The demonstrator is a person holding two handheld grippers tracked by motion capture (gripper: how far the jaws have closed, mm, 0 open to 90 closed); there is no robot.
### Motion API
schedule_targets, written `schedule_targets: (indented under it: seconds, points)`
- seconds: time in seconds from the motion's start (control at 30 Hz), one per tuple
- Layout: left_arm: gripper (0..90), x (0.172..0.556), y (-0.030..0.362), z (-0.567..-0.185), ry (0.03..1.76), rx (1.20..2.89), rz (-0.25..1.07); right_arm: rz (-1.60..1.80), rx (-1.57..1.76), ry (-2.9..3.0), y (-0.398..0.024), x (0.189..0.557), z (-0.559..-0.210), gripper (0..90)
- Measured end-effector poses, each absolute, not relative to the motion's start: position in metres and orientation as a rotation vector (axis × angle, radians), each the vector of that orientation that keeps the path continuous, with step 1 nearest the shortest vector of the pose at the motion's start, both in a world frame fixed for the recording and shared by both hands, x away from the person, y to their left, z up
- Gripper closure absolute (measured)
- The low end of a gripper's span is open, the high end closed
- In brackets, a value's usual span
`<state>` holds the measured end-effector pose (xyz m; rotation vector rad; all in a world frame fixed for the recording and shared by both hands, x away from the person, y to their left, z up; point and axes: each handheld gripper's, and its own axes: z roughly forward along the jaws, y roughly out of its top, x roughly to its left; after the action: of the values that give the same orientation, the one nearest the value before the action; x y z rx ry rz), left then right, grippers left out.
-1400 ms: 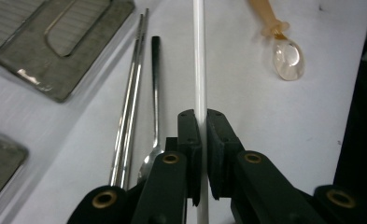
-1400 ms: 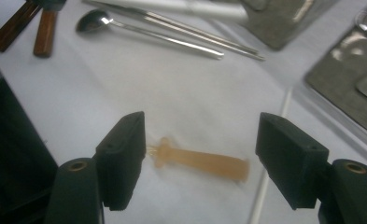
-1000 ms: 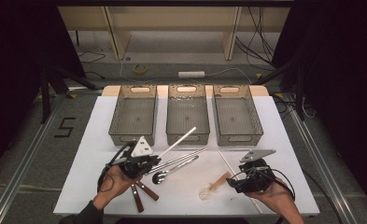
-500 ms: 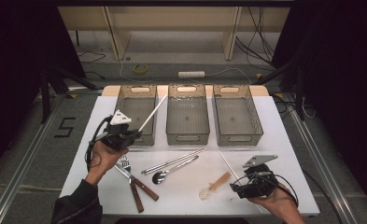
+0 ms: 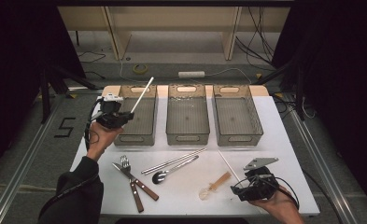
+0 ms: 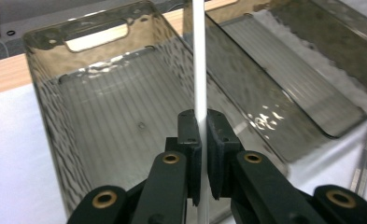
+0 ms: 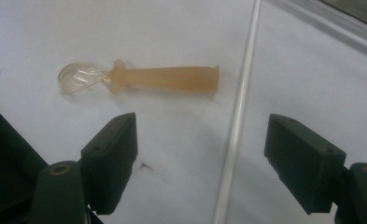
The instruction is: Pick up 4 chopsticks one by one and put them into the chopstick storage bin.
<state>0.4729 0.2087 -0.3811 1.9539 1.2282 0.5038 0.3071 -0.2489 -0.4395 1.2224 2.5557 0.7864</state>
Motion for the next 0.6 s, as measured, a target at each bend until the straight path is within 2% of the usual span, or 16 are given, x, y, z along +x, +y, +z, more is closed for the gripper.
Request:
schedule_targets:
  seconds: [0.6]
  points:
    - [84.9,0.514,0.224,-0.404,1.369,1.96,0.515,0.777,1.228,2.574,-0.249,0.307,-0.442,27.0]
